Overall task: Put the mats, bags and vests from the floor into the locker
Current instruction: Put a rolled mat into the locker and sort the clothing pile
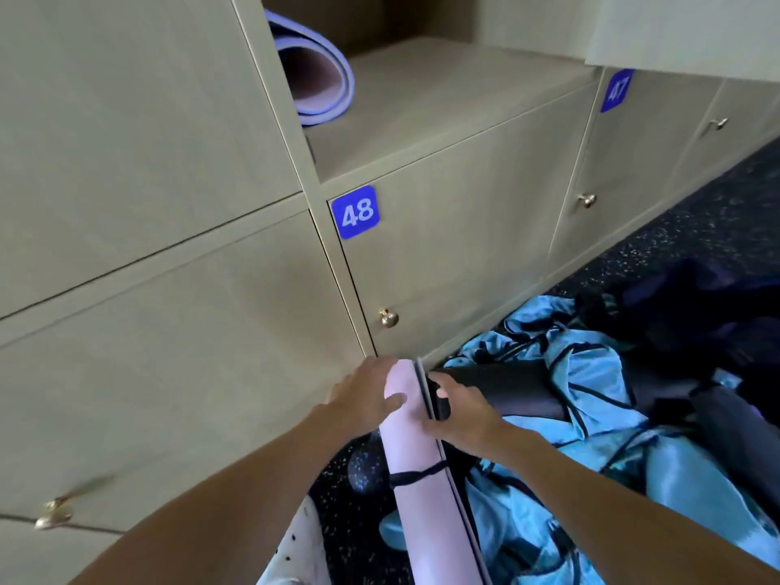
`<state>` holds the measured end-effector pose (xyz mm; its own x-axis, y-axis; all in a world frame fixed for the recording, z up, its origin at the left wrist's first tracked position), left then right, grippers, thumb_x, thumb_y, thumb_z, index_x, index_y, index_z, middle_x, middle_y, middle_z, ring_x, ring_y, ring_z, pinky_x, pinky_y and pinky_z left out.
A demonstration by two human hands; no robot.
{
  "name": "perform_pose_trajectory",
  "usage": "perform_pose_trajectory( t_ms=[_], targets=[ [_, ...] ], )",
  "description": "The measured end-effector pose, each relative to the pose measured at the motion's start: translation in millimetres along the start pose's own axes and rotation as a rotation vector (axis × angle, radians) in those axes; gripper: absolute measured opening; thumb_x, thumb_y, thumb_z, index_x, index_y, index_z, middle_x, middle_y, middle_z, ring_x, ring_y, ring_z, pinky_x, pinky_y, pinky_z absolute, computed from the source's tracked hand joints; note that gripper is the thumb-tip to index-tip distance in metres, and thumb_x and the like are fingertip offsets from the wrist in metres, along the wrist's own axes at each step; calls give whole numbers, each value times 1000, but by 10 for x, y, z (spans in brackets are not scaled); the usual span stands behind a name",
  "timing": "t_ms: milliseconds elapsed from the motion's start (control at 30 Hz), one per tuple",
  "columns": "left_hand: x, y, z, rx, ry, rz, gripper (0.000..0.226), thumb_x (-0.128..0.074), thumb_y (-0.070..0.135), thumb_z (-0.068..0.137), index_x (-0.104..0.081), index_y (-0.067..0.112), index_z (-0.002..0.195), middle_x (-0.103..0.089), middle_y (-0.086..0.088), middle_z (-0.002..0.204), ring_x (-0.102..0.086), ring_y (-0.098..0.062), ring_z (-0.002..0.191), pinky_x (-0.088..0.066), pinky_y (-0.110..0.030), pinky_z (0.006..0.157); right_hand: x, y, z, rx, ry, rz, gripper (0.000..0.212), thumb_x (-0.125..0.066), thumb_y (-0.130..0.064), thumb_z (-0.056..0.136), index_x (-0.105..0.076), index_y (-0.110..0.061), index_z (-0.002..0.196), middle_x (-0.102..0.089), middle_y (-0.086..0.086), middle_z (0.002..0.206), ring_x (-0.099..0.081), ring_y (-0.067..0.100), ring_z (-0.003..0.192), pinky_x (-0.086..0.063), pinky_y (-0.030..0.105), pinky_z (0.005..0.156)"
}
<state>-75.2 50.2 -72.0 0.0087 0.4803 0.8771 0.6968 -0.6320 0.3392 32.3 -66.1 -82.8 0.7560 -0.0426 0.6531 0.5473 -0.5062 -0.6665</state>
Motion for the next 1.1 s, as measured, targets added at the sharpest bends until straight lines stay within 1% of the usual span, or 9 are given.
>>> perform_pose_trajectory(
  t_ms=[133, 233, 333, 467, 667, 767, 833, 967, 1100],
  targets=[
    [-125, -24, 185, -19, -8, -31, 77, -62, 35, 95, -19, 14, 156, -27, -4, 160, -29, -21, 145, -24, -31, 115, -110, 108, 13, -9, 48, -133, 70, -61, -50, 83, -35, -31, 145, -53, 5, 122, -33, 26, 129, -31, 41, 102],
    [-57, -18, 221, 15, -19, -58, 75, -68, 39, 91, -30, 15, 152, -38, -9, 152, -36, -25, 138, -28, -31, 109, -145, 131, -14, 16, 43, -144, 74, -62, -53, 82, -31, -35, 147, -49, 0, 117, -28, 21, 131, -26, 40, 103],
    [134, 47, 91, -4, 2, -48, 68, -63, 46, 93, -35, 21, 150, -39, -6, 153, -33, -25, 141, -22, -34, 113, -100, 66, -75, 42, 78, -59, 78, -65, -51, 79, -31, -35, 147, -51, -7, 128, -32, 20, 131, -26, 45, 103],
    [642, 296, -144, -83, 95, -1, 65, -56, 50, 95, -38, 22, 150, -45, -4, 150, -42, -25, 136, -29, -31, 107, 34, -43, -219, 59, 74, 252, 97, -78, -50, 69, -24, -36, 149, -34, -8, 139, -40, 16, 129, -36, 44, 108],
    [1351, 852, -558, -188, 251, 35, 43, -54, 57, 92, -61, 21, 116, -68, 2, 107, -61, -22, 102, -40, -29, 84, 363, -316, -689, 184, 35, 524, 100, -90, -33, 63, -23, -60, 133, -60, -21, 118, -60, 0, 108, -53, 24, 89],
    [1824, 1222, -799, -264, 387, -18, 30, -60, 48, 93, -62, 25, 112, -67, 4, 100, -60, -19, 92, -44, -30, 82, 602, -408, -957, 244, 40, 617, 101, -89, -16, 67, -24, -54, 135, -63, -21, 121, -62, 0, 111, -54, 26, 93],
    [2169, 1427, -934, -310, 492, -58, 25, -62, 46, 92, -63, 29, 110, -66, 8, 94, -59, -16, 87, -42, -28, 75, 822, -447, -1112, 269, 72, 615, 104, -89, -15, 66, -22, -57, 134, -62, -24, 122, -61, -3, 112, -52, 25, 95],
    [2678, 1603, -1039, -360, 643, -178, 31, -62, 52, 88, -63, 34, 112, -66, 11, 89, -65, -18, 88, -49, -31, 78, 1204, -417, -1329, 231, 145, 514, 112, -87, -24, 59, -15, -57, 138, -55, -21, 130, -57, -3, 113, -50, 28, 98],
    [3021, 1727, -1028, -466, 711, -371, 25, -66, 37, 90, -58, 34, 114, -59, 19, 94, -62, -13, 87, -49, -27, 75, 1597, -510, -1483, 190, 270, 387, 104, -83, -33, 61, -20, -48, 143, -54, -21, 125, -56, 1, 111, -48, 26, 92]
  ],
)
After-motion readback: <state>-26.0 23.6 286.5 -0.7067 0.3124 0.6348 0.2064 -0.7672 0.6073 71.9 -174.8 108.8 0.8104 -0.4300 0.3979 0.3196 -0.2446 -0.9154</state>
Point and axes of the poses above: each hand's wrist, its own z-axis towards the middle knuckle, its own x-axis out of the back of the hand, y = z × x, the point moved 6 cm from there along z, towards the middle knuckle
